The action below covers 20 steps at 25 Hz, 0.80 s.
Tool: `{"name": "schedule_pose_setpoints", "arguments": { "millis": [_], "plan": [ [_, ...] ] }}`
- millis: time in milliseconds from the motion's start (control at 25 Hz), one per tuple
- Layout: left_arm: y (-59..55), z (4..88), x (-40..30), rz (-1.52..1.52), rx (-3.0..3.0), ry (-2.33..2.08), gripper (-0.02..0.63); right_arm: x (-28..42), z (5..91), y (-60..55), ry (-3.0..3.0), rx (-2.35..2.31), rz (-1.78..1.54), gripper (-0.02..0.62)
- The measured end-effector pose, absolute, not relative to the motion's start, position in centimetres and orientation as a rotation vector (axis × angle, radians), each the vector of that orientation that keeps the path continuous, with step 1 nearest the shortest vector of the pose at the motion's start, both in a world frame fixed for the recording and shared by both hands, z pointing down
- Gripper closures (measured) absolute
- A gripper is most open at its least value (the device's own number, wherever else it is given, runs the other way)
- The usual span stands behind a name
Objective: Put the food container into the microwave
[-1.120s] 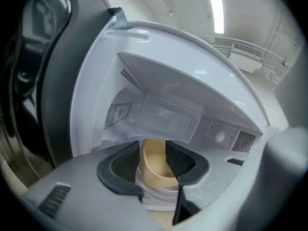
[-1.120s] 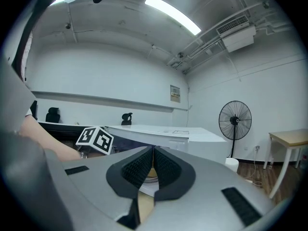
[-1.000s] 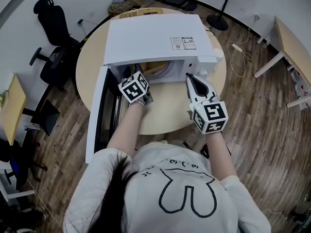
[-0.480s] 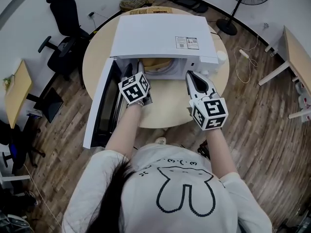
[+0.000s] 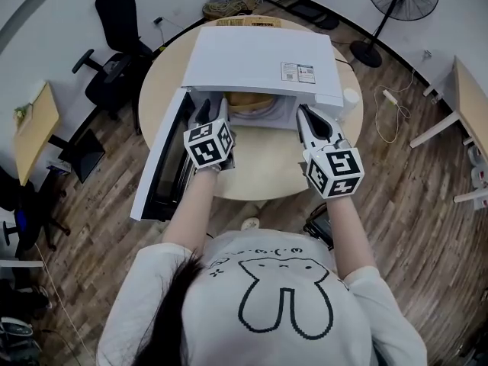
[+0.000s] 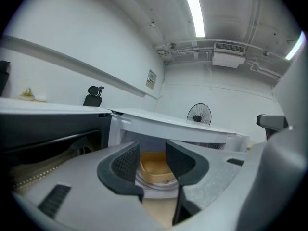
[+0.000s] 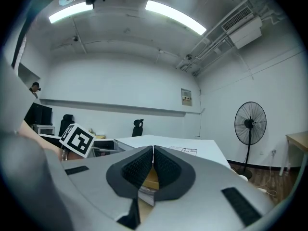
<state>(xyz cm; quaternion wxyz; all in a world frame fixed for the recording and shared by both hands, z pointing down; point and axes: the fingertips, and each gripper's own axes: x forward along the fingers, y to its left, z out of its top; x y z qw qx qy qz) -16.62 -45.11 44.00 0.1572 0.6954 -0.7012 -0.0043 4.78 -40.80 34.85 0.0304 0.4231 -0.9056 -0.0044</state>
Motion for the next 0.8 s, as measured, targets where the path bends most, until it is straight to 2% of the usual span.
{"name": "schedule_pose_setpoints", "arguments": {
  "millis": [800],
  "plan": [
    [-40.2,35.5,-16.5,0.046,2.282,-2.093,0.442,5.9,33.8,-41.1,-2.824,1.279,-0.019,0.565]
  ]
}}
